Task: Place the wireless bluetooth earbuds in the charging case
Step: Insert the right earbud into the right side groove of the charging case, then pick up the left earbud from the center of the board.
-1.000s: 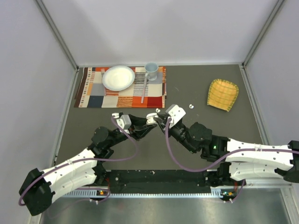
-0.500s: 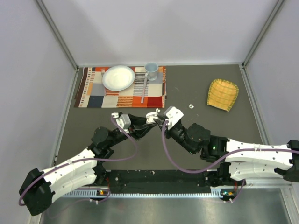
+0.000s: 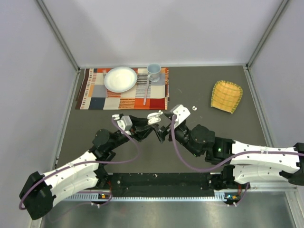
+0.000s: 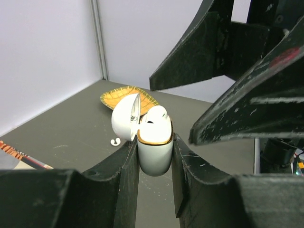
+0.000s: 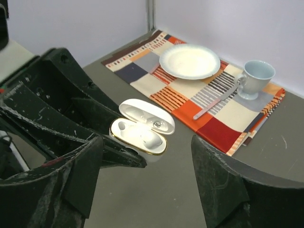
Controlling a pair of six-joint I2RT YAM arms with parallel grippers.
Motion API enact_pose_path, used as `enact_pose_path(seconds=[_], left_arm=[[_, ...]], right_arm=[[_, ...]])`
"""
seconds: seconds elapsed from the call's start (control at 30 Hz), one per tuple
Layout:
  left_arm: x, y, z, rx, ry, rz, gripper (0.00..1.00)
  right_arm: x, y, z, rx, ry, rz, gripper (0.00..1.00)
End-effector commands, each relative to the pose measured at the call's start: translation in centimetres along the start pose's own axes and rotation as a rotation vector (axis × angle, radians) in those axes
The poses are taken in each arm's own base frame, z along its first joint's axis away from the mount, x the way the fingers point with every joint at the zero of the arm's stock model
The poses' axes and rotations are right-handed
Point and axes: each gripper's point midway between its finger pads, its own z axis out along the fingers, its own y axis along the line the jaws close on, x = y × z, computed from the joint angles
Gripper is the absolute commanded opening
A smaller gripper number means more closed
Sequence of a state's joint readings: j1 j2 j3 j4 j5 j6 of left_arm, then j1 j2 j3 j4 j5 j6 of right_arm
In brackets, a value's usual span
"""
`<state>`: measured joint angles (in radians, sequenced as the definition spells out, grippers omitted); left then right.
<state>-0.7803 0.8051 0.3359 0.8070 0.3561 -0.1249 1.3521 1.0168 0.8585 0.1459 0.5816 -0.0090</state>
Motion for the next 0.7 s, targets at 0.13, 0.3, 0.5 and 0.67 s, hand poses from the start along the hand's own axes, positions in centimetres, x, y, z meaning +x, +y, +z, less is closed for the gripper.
enact_pose_path(seconds=[0.13, 0.3, 0.5, 0.67], left_arm=[[-3.3, 0.0, 0.2, -0.002, -0.115, 0.041, 0.00], [-3.2, -0.1, 0.0, -0.004, -0.112, 0.038, 0.00], [-3.5, 0.0, -0.3, -0.012, -0.119, 0.040, 0.00], [-3.6, -0.1, -0.5, -0.016, -0.117, 0.045, 0.00]], right_arm=[[-7.2, -3.1, -3.8, 0.064, -0.260, 0.287, 0.86], [-5.7, -7.4, -4.5, 0.290, -0.210, 0.301, 0.97], [-0.9, -10.8, -4.5, 0.482, -0.028, 0.412, 0.99], [1.9, -14.3, -4.8, 0.592, 0.045, 0.584, 0.94]])
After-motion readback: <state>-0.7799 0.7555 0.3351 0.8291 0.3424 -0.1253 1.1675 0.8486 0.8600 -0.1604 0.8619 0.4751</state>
